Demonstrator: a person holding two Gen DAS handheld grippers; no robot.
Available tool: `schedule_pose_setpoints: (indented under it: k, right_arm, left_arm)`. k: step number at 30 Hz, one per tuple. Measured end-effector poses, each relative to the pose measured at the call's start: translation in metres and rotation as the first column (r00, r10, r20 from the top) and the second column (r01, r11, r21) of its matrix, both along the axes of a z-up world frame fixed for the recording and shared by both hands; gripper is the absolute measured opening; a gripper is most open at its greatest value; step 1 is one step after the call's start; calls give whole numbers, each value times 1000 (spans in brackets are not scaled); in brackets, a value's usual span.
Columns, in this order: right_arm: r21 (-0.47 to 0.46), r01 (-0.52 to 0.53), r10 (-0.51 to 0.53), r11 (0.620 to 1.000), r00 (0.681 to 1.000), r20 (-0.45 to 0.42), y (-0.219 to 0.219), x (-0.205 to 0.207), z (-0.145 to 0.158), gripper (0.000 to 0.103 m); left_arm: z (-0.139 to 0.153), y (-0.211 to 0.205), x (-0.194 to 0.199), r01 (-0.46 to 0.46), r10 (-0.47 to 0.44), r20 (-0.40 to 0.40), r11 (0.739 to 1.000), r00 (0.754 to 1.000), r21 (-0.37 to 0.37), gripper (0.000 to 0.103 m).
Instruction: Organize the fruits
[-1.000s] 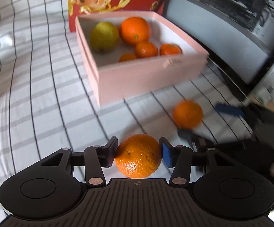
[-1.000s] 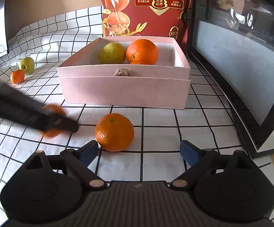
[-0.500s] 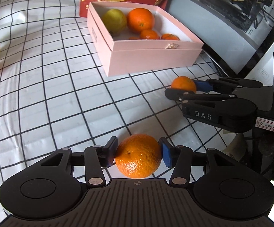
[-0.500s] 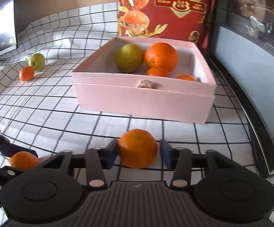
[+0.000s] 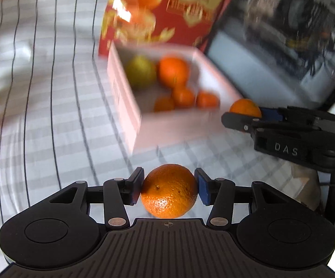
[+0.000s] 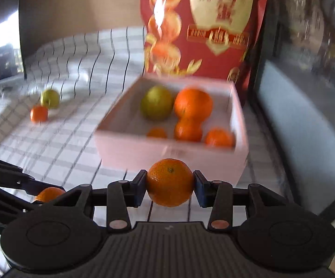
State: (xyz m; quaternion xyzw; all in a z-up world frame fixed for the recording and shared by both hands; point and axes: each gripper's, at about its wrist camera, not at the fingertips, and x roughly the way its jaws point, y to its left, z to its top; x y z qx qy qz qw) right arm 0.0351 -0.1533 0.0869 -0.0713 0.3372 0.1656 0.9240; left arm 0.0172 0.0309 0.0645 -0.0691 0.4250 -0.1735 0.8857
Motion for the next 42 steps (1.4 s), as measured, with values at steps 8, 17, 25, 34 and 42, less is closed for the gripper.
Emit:
schedule_pose_setpoints:
  k: [8, 17, 25, 34, 42]
  right_arm:
    - [-20, -21, 23, 1000, 996, 88, -4, 56, 62, 42]
    - [18, 8, -7, 1000, 1000, -29, -3, 124, 52, 42]
    - [-11, 24, -26, 1000, 989, -145, 11, 146, 5, 42]
    - [-46, -11, 7, 999, 996, -90, 52, 125, 6, 51]
    - [-40, -244, 244, 969, 970, -3, 164, 80, 18, 74]
  left_arm:
    - [44, -27, 79, 41, -45, 118, 998, 992, 40, 54]
    - [25, -36, 102, 12, -14, 50, 999, 999, 43, 51]
    - [31, -3, 91, -32, 27, 68, 997, 997, 67, 51]
    - [29, 110, 40, -239, 231, 107, 968, 967, 78, 52]
    - [9, 241, -21, -526, 525, 29, 850, 850, 24, 51]
